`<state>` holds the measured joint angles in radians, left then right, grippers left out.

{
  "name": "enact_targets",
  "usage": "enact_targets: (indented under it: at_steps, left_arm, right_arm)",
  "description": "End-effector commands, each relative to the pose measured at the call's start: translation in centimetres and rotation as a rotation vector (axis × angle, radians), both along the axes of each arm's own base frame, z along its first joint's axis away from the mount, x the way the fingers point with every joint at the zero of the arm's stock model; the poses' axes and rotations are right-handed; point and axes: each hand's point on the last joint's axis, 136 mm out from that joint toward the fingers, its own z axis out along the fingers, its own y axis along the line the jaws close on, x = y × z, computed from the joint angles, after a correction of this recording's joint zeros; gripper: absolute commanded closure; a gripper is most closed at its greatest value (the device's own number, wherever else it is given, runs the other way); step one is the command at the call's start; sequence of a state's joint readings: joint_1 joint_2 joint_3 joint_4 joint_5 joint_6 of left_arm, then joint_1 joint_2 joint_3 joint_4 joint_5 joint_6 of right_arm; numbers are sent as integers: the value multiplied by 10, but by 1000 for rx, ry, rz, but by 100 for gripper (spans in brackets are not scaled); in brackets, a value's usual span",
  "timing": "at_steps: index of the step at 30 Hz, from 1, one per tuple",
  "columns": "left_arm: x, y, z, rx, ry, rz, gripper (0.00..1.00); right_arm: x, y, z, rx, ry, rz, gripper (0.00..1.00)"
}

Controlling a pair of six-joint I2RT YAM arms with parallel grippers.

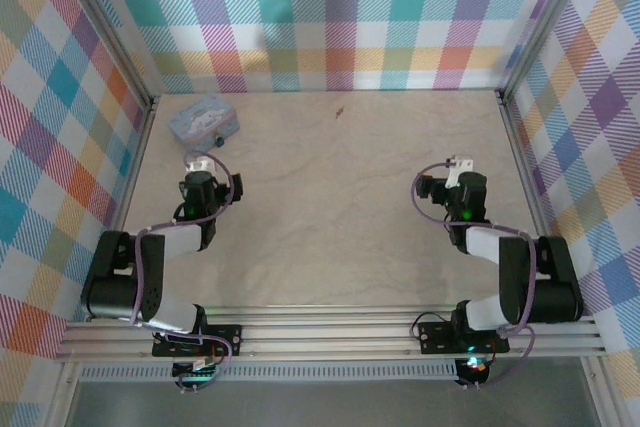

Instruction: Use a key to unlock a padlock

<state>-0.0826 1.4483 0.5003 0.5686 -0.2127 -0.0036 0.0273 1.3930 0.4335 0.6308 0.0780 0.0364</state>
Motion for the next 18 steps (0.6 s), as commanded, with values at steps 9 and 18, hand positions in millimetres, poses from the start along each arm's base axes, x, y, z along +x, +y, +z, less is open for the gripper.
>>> enact_targets:
  at_steps: [9, 18]
  left_arm:
    - [0, 36, 54, -148, 95, 274, 0]
    - [31, 54, 61, -569, 278, 314, 0]
  right_arm:
    - [-8, 21, 39, 233, 244, -7, 0]
    - [8, 54, 68, 315, 301, 30, 2]
